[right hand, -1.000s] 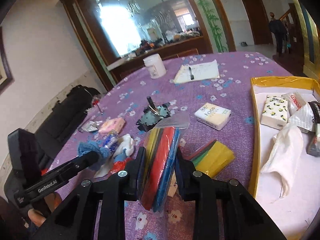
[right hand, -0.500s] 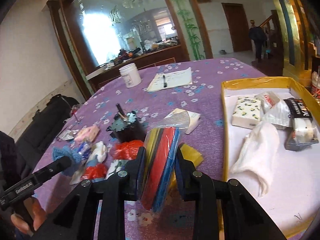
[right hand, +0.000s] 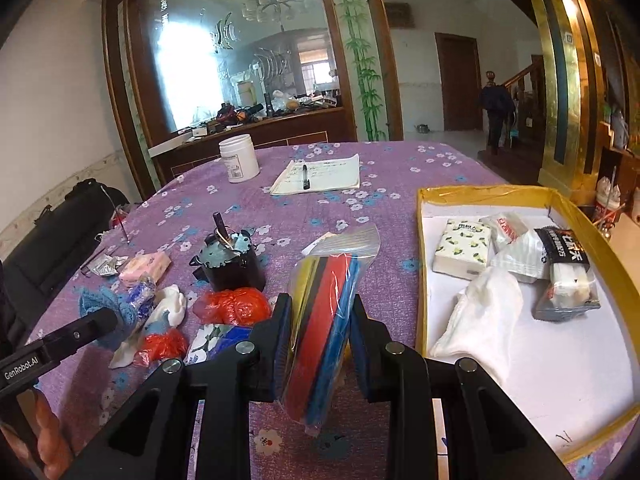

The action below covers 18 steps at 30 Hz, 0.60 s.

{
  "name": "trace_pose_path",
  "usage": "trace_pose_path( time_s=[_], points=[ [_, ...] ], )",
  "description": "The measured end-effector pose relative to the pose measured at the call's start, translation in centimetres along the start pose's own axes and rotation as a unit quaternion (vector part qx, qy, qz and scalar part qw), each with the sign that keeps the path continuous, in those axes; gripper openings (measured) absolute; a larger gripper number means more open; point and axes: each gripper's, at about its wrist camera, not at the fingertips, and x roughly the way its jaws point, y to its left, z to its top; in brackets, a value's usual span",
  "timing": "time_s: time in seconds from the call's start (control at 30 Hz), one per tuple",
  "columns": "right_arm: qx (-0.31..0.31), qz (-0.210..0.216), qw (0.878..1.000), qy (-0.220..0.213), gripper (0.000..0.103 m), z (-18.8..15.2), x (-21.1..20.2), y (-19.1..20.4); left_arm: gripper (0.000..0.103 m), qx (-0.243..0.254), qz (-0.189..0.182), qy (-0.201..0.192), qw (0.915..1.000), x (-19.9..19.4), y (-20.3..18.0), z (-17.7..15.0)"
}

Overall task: Organize soft objects
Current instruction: 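Carry the sponge bag with the right tool toward the tray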

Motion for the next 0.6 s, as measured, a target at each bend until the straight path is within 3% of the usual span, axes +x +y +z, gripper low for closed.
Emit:
trace_pose_path(
  time_s=[0.6],
  points=[
    [-0.032,-0.031,0.999,-0.022,0.029,-0.1,-0.8,1.2,0.039,0.000,0.000,-0.002,1.0000,0.0,0.1,0.0]
  ],
)
